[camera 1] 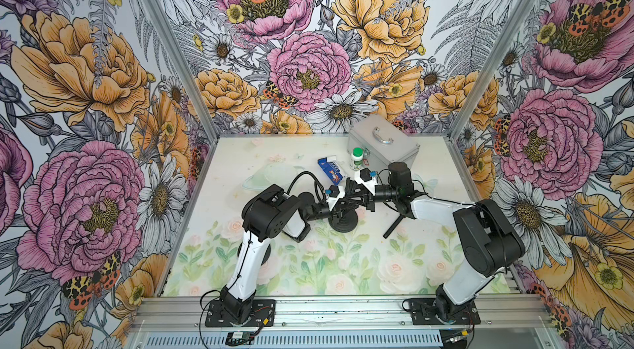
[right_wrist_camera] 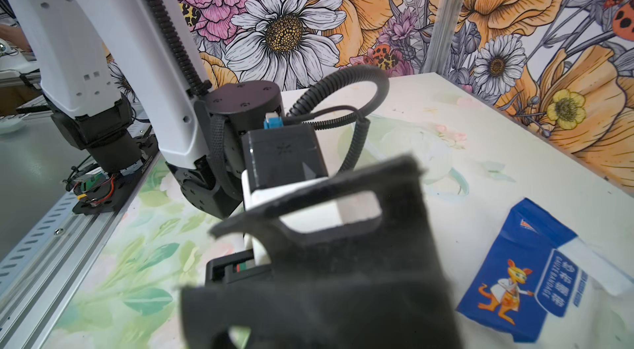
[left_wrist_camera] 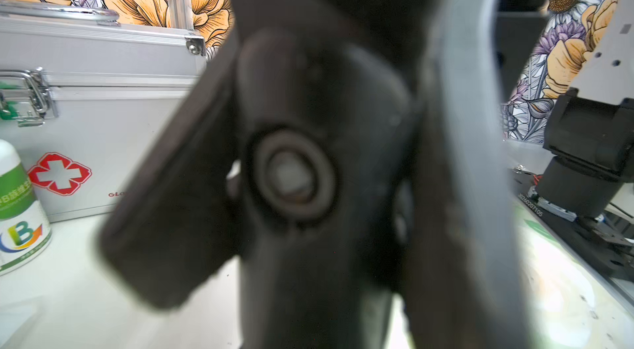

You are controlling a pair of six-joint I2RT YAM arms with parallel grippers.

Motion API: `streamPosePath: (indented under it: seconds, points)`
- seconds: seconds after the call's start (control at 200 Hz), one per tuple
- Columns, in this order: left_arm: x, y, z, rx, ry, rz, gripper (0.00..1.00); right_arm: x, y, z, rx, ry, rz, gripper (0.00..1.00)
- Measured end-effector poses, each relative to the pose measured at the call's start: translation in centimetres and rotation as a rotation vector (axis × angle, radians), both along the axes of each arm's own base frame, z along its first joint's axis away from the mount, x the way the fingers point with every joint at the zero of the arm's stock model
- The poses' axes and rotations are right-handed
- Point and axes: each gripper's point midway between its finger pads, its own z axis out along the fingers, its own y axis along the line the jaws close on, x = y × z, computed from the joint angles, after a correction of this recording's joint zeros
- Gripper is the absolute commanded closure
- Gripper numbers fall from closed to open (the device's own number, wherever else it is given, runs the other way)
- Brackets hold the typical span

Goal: Assemble a microphone stand
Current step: Screw the microphone stand pole into the microphone stand base.

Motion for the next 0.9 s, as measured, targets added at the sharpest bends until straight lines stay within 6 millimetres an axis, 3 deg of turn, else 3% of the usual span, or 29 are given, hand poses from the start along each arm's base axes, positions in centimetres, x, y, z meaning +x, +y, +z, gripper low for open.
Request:
streamPosePath:
  seconds: [0.105,0.285,0.41,0.64,0.901]
  points:
    - [0.5,0.5,0.0,-0.001,-0.001,0.009,0.92,0.5,0.6,-0.3,-0.026,0.012,-0.156,1.0]
    - [1.5,1.4,0.0,0.01,-0.069,0.041,0.92,1.5,1.5,-0.6,0.008,-0.036,-0.741,1.0]
    - [1.5,1.4,0.0,0.011,-0.071,0.039,0.92,1.5,1.4,-0.6,0.035,-0.071,-0.981,1.0]
    - [1.1,1.0,0.0,0.008,-0.054,0.029,0.91,1.4,0.9,-0.4,0.029,-0.089,-1.076,1.0]
    - [0.7,0.6,0.0,0.003,-0.03,0.022,0.76,1.4,0.1,-0.1,-0.016,-0.067,-1.027,1.0]
